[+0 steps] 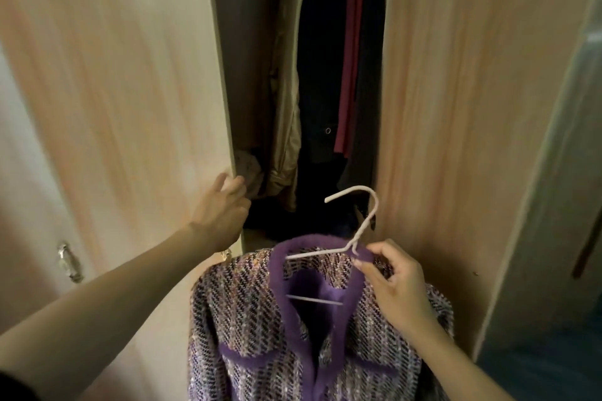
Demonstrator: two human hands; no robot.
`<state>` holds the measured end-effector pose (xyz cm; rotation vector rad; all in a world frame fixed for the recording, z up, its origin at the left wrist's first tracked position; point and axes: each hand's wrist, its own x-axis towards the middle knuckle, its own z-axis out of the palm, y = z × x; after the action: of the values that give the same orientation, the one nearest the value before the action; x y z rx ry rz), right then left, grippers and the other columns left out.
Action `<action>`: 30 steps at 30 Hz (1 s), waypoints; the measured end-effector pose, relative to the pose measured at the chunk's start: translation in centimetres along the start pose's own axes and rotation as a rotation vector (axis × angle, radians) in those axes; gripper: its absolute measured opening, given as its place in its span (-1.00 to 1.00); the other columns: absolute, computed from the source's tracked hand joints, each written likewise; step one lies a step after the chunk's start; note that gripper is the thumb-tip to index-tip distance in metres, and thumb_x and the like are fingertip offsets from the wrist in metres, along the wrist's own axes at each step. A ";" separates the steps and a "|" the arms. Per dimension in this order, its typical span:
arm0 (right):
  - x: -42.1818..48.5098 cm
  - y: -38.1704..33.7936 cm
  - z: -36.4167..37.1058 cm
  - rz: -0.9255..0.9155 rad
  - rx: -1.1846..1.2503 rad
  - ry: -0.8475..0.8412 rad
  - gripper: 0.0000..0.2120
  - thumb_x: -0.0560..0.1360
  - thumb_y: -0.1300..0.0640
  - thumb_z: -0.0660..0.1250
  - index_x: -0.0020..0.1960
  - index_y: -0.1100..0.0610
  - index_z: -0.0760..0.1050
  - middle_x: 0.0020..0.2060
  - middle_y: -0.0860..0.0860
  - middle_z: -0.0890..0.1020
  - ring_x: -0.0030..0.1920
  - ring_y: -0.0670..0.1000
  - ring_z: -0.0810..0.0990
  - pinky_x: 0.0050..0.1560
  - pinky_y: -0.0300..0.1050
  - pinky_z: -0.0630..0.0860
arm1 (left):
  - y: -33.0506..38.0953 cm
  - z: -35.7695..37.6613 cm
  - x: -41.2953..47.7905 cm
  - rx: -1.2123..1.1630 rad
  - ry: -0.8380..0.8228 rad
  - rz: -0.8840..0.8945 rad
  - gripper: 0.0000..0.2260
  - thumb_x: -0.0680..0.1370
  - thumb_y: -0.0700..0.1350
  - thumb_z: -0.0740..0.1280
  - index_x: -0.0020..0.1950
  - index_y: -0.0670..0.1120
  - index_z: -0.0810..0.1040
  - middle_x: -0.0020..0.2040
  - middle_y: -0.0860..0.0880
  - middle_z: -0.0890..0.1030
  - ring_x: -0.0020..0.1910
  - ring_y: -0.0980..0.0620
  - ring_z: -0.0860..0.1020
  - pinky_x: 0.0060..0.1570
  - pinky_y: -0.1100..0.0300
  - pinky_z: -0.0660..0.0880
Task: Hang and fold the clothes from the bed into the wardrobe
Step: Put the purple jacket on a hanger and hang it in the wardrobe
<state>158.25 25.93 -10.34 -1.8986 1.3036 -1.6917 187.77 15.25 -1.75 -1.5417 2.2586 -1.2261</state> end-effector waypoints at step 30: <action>-5.9 -12.3 10.4 -0.226 0.151 -0.300 -0.73 0.43 0.22 0.51 -0.11 -0.16 0.57 -0.16 -0.17 0.61 -0.08 -0.13 0.60 -0.08 -0.41 0.41 | -7.7 -3.6 -25.8 -0.155 0.069 0.059 -0.60 0.52 -0.16 0.30 0.37 -0.05 0.47 0.51 -0.10 0.37 0.55 -0.09 0.18 0.31 -0.05 0.43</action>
<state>173.42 33.67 -8.18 -2.1693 0.8531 -1.4790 203.34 37.55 -2.13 -1.4920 2.4773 -1.1300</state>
